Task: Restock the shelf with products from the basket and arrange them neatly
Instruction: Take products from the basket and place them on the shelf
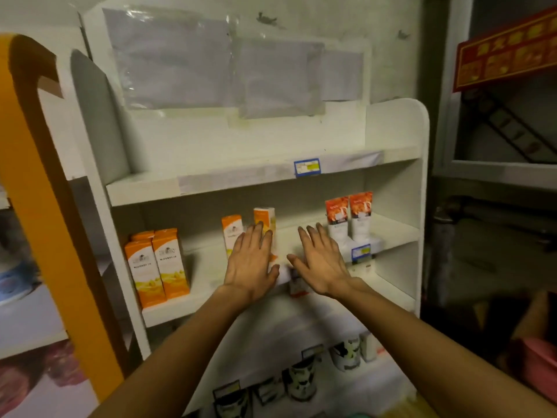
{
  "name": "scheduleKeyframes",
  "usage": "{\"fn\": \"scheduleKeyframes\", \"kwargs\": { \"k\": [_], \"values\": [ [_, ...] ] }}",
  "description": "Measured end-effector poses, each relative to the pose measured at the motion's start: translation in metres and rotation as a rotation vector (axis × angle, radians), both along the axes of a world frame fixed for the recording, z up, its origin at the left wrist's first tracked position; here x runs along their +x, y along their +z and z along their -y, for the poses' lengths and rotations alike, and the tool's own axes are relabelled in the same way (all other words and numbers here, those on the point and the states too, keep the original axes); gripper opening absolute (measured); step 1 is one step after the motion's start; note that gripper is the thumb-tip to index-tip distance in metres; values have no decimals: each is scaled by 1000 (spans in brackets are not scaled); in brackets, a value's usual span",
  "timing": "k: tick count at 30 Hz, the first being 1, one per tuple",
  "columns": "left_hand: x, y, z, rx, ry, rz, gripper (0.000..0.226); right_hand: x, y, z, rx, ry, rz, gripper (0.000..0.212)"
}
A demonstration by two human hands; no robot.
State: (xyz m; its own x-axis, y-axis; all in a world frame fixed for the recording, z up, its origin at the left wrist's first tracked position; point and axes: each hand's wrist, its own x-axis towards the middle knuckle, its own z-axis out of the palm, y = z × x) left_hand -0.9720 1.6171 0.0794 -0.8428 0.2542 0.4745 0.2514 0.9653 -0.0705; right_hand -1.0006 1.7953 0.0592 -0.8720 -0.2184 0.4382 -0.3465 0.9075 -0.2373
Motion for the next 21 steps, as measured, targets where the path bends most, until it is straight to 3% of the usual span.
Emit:
{"fn": "scheduleKeyframes", "kwargs": {
  "k": [10, 21],
  "values": [
    [28, -114, -86, -189, -122, 313, 78, 72, -111, -107, 107, -141, 304, 76],
    [28, -306, -177, -295, -317, 726, 71, 113, -319, -204, 21, -367, 745, 77]
  ]
}}
